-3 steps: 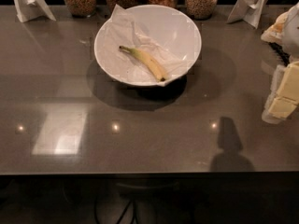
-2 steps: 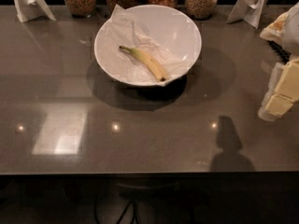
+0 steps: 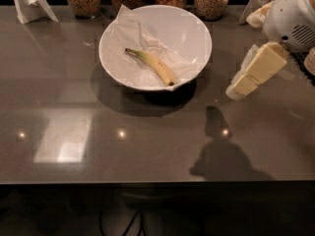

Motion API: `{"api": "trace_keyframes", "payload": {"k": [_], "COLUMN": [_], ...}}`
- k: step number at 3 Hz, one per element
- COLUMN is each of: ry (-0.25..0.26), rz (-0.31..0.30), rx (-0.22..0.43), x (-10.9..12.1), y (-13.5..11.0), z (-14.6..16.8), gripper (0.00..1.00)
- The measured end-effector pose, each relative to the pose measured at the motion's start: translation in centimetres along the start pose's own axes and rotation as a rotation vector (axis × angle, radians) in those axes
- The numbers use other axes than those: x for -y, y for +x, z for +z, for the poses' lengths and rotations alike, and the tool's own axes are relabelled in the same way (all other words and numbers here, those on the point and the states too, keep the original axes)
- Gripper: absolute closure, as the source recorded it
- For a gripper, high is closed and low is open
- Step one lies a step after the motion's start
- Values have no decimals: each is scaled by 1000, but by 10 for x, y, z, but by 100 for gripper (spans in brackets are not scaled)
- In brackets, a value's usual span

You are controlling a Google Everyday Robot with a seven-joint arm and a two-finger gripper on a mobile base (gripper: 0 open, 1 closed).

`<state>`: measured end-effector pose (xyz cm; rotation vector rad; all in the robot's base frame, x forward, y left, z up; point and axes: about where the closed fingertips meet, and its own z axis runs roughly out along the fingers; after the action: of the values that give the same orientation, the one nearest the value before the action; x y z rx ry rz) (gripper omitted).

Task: Pick banana from white bowl

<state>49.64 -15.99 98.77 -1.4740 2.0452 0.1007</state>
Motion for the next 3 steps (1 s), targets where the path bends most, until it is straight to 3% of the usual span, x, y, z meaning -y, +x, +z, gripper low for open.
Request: {"api": "trace_keyframes", "payload": {"k": [2, 3], "ry": [73, 74], "rz": [50, 51], "rx": [155, 154], "x": [37, 37], "y": [-79, -79], "z": [42, 42], "gripper": [0, 0]}}
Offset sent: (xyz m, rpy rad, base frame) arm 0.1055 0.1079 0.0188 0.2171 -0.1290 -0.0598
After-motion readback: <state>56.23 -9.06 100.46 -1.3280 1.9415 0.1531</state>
